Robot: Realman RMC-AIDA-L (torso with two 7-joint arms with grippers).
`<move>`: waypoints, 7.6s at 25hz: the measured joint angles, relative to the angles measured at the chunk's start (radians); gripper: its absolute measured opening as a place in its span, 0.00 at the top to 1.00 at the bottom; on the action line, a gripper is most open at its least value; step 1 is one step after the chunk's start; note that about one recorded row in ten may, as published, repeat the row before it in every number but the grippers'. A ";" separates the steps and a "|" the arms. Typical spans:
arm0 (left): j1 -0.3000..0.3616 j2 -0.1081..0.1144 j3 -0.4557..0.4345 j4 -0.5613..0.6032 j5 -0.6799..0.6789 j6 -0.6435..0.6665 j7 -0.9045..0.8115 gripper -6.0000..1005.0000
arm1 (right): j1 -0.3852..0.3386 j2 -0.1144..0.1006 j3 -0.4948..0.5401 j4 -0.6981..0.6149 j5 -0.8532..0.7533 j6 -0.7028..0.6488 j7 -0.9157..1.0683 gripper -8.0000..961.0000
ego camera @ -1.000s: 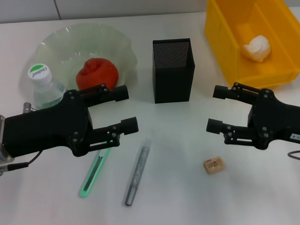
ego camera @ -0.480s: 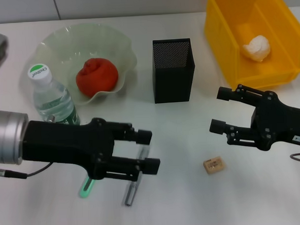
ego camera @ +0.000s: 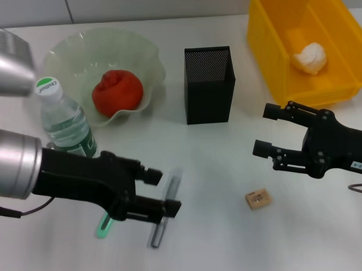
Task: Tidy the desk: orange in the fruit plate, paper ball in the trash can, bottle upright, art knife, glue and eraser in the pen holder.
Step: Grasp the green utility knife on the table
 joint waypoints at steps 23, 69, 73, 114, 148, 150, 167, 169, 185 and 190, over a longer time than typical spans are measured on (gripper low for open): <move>-0.111 -0.002 0.203 0.224 0.334 -0.009 -0.373 0.29 | 0.029 0.003 0.023 0.030 -0.013 -0.012 -0.146 0.14; -0.291 -0.008 0.358 -0.079 0.628 -0.139 -0.610 0.30 | 0.081 0.003 0.020 0.169 -0.012 0.021 -0.281 0.14; -0.302 -0.008 0.355 -0.106 0.628 -0.141 -0.608 0.30 | 0.081 0.003 0.021 0.169 -0.012 0.022 -0.281 0.14; -0.337 -0.008 0.359 -0.186 0.641 -0.176 -0.593 0.31 | 0.079 0.003 0.023 0.169 -0.012 0.022 -0.281 0.14; -0.372 -0.008 0.359 -0.241 0.649 -0.192 -0.568 0.42 | 0.073 0.003 0.025 0.169 -0.012 0.021 -0.276 0.14; -0.373 -0.008 0.359 -0.243 0.649 -0.193 -0.568 0.49 | 0.074 0.003 0.025 0.169 -0.012 0.021 -0.276 0.14; -0.391 -0.008 0.357 -0.284 0.649 -0.207 -0.562 0.49 | 0.076 0.003 0.025 0.169 -0.012 0.021 -0.273 0.14; -0.395 -0.008 0.357 -0.296 0.649 -0.211 -0.561 0.49 | 0.076 0.003 0.025 0.169 -0.012 0.021 -0.273 0.14; -0.402 -0.008 0.359 -0.299 0.646 -0.230 -0.543 0.52 | 0.073 0.003 0.025 0.169 -0.012 0.022 -0.272 0.14; -0.403 -0.008 0.359 -0.299 0.648 -0.230 -0.543 0.54 | 0.073 0.003 0.026 0.169 -0.012 0.022 -0.272 0.14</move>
